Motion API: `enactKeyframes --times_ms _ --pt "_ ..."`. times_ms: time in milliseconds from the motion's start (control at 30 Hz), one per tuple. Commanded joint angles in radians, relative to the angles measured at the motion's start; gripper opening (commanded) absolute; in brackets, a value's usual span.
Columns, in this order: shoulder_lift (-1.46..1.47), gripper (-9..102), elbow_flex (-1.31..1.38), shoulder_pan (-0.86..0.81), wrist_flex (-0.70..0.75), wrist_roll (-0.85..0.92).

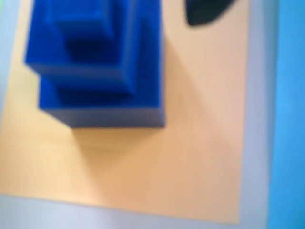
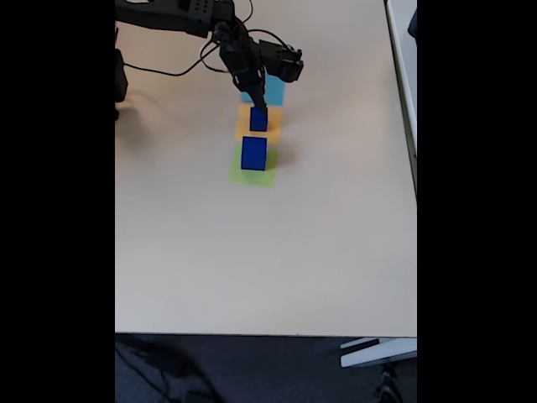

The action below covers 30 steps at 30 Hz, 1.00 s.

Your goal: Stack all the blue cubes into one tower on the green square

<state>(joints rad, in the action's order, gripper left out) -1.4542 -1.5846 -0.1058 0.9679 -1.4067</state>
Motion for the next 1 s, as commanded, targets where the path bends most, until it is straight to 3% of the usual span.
enactKeyframes --times_ms 0,967 --pt "-0.017 22 0.003 -0.012 -0.012 0.015" --pt "-0.038 18 0.028 -0.028 0.054 0.031"
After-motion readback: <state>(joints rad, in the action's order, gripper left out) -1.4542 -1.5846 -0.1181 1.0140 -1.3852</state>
